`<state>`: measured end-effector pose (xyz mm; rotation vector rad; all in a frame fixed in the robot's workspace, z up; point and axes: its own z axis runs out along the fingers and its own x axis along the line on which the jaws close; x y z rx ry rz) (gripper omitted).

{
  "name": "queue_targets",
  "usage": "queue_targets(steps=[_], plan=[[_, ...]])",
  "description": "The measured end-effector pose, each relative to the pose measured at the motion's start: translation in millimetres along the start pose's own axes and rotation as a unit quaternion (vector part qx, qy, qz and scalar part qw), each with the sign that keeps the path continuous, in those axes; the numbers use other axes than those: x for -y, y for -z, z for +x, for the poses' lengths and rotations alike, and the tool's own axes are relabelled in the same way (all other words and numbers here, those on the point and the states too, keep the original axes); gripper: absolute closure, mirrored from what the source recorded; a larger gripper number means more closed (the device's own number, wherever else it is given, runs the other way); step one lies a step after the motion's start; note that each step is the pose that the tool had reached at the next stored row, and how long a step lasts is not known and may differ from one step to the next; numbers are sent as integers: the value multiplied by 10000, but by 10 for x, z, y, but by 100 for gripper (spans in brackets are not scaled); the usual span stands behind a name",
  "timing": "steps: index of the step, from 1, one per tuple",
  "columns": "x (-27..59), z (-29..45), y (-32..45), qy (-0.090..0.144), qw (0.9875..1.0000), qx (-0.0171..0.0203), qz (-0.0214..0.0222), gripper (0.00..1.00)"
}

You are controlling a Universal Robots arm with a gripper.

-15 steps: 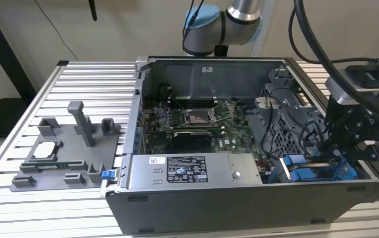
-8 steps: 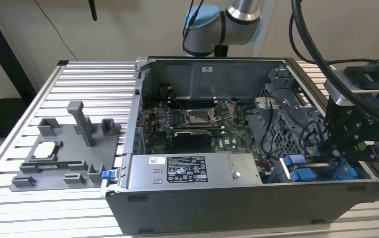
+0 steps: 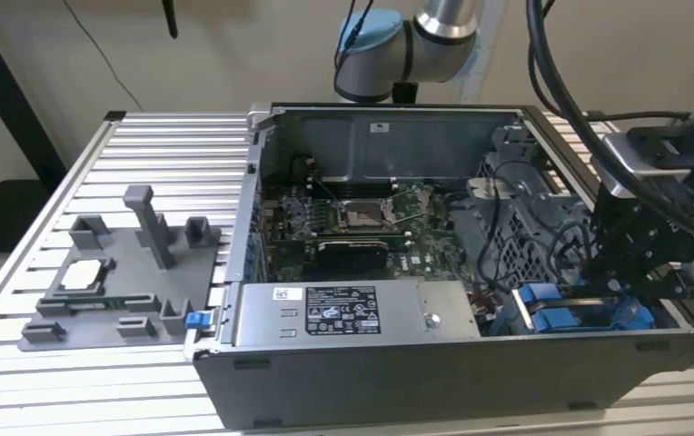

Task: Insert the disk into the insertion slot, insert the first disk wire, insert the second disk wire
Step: 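Insert the first disk wire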

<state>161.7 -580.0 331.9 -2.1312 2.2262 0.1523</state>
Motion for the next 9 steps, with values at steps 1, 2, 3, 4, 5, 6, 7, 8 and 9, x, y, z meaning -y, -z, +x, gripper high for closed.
queue_targets(steps=[1,2,3,4,5,6,7,8,9], plan=[[-1,-2,16,-1,10000,6,0,0],[-2,-4,41,-1,10000,9,0,0],[-5,-9,80,-1,10000,7,1,0],[-8,-12,114,-1,10000,10,2,0],[-11,-16,147,-1,10000,9,6,0],[-14,-19,175,0,10000,10,10,0],[-18,-21,196,0,10000,14,17,0],[-22,-23,214,1,10000,18,26,0],[-25,-25,232,2,10000,21,39,0]])
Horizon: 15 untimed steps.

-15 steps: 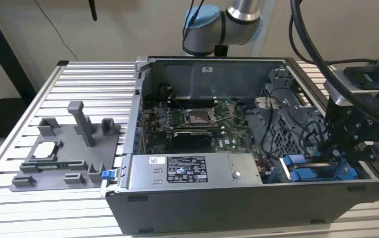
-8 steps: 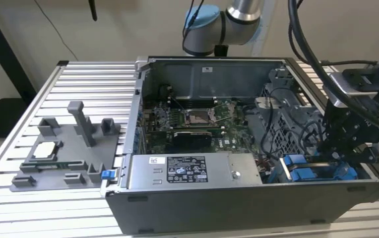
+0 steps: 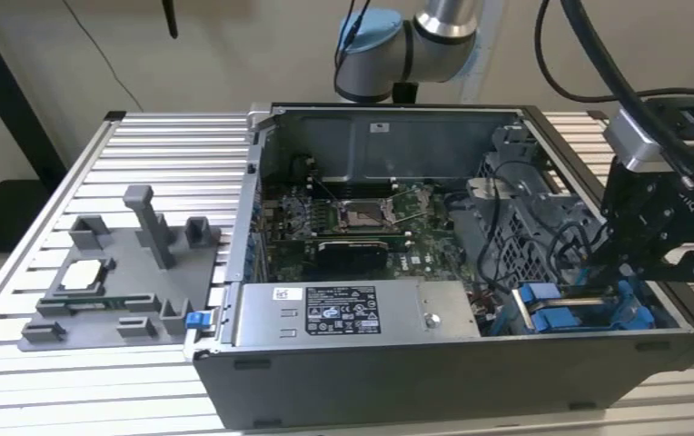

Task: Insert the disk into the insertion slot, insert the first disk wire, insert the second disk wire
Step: 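Insert the first disk wire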

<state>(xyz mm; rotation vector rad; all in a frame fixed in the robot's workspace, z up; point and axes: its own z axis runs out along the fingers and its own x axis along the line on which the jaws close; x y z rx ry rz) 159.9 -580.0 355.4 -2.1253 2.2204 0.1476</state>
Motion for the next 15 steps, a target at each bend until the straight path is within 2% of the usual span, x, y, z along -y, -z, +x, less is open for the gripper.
queue_targets(steps=[3,6,7,9,11,15], plan=[[-12,-7,38,-3,10000,13,51,0],[-27,-17,74,-13,9999,29,133,0],[-36,-21,103,-19,9998,33,185,0],[-45,-36,211,-22,9998,34,214,0],[-49,-51,235,-28,9997,39,256,0],[-49,-80,239,-37,9991,61,427,0]])
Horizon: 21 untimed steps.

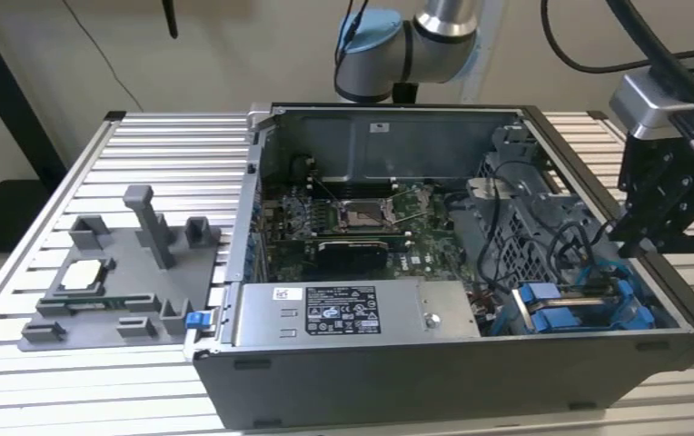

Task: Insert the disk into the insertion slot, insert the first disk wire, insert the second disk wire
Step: 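Insert the first disk wire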

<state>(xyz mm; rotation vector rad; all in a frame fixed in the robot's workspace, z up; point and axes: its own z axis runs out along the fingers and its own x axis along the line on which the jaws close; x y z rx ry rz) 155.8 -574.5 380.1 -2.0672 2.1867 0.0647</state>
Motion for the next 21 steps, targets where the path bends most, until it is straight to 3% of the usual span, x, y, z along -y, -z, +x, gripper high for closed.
queue_targets(steps=[2,6,11,13,16,21], plan=[[-1,-13,2,-6,10000,13,81,0],[-1,-48,45,-20,9999,19,168,0],[-3,-90,52,-28,9994,43,346,0],[-4,-111,50,-27,9992,53,399,0],[4,-147,45,-26,9991,62,426,0],[66,-157,34,-26,9991,74,429,0]])
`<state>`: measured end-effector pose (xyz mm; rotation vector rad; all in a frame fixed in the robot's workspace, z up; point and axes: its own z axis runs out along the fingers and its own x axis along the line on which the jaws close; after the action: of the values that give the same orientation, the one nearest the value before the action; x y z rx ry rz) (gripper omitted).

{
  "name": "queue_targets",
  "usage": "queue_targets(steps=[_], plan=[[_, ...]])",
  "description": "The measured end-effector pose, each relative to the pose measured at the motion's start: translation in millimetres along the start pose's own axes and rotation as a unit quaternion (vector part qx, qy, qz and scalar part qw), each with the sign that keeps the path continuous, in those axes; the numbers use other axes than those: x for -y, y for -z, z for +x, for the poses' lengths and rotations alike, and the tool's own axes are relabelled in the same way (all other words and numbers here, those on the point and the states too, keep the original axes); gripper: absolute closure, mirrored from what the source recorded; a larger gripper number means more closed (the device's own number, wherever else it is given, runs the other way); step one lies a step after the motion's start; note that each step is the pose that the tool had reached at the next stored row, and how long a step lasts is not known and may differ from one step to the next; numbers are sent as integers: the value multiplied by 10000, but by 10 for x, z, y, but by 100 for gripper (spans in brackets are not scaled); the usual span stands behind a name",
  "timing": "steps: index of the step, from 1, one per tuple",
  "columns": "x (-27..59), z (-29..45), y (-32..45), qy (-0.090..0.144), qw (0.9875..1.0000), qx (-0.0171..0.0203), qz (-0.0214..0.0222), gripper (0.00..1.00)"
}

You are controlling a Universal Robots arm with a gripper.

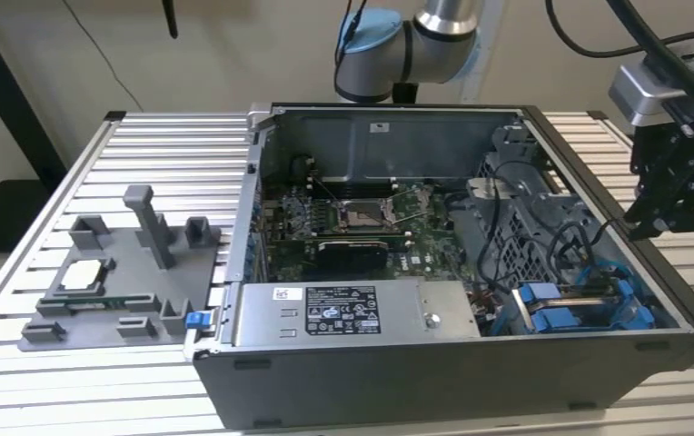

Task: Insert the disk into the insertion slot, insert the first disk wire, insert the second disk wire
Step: 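Insert the first disk wire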

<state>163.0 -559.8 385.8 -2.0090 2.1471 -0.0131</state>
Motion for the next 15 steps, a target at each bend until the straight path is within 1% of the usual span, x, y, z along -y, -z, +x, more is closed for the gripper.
queue_targets(steps=[2,4,5,8,10,13,15], plan=[[15,1,-13,0,10000,-1,0,0],[22,2,-26,-1,10000,6,0,0],[22,4,-36,-2,10000,13,-1,100],[18,10,-81,-5,10000,32,-2,100],[17,11,-92,-6,10000,40,-2,100],[18,11,-88,-9,10000,53,-4,100],[22,8,-59,-11,10000,56,-15,100]])
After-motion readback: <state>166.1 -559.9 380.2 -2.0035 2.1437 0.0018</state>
